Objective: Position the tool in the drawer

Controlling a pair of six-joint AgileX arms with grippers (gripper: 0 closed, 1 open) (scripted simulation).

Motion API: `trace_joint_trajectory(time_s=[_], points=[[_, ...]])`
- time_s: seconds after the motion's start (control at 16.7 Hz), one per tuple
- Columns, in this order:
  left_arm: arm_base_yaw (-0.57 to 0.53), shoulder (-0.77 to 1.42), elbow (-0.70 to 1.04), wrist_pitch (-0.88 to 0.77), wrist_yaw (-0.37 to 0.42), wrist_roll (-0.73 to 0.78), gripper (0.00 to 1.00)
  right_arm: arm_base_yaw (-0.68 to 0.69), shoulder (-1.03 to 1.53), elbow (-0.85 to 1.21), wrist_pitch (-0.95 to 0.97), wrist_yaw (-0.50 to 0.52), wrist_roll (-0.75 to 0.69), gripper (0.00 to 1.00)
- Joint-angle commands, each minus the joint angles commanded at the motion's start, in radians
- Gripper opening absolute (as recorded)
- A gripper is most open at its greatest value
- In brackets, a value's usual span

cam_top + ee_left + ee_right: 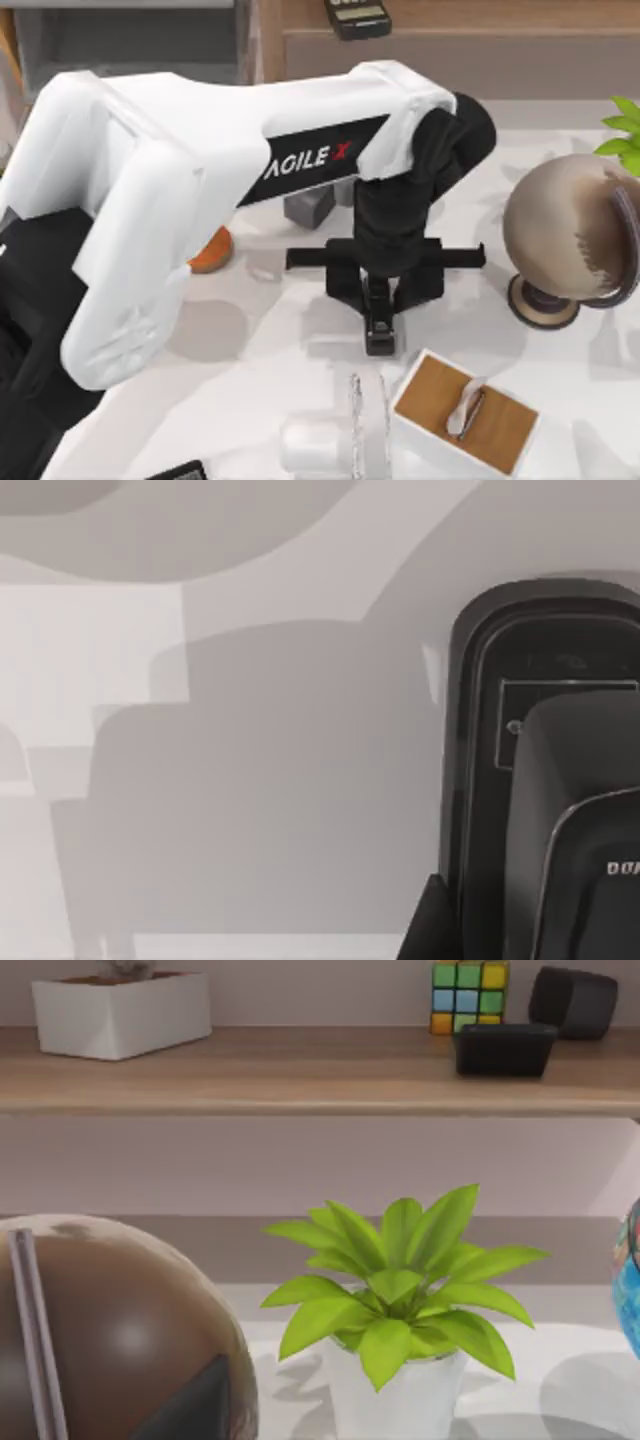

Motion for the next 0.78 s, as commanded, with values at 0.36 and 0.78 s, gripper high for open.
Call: trace_joint_trajectory(time_s=[0.36,0.78], points=[[-0.001,-0.016,0.036,-0.051,0.001,0.001,0.0,0.0,0.0,0.0,0.0,0.0,0.0,1.0],[0.042,-0.059,0.065,-0.062,-0.003,0.051,0.0,0.0,0.0,0.0,0.0,0.0,0.0,1.0]])
